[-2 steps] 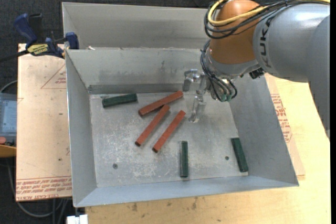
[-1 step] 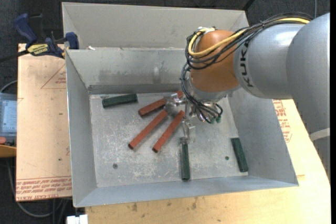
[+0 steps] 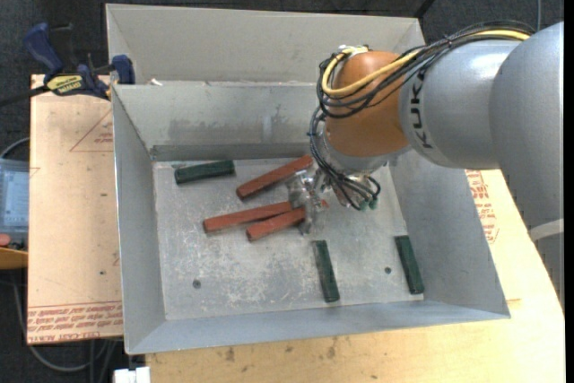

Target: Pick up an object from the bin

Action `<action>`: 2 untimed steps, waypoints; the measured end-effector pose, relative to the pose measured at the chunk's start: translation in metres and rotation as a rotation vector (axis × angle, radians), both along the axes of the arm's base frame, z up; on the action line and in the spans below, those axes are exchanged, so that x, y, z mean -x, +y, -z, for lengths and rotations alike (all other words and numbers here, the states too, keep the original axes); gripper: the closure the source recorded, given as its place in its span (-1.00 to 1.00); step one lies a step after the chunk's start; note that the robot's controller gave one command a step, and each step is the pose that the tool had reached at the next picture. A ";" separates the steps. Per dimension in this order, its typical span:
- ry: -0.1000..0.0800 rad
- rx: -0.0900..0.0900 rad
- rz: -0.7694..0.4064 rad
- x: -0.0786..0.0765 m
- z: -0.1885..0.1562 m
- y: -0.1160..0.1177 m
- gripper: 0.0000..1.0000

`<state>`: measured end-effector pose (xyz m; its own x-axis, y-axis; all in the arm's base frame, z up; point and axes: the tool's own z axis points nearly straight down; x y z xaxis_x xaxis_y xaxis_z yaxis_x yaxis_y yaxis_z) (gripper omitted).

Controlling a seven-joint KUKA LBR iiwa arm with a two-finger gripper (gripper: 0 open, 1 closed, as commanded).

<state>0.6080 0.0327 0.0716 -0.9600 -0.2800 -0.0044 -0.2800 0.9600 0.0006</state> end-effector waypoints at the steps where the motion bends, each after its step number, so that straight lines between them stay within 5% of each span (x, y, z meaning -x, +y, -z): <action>1: -0.011 -0.001 -0.049 -0.052 -0.097 0.024 1.00; 2: -0.007 0.003 -0.598 -0.037 -0.208 0.032 1.00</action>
Offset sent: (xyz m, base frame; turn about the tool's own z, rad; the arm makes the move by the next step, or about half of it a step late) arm 0.0483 0.0226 0.0908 -0.0497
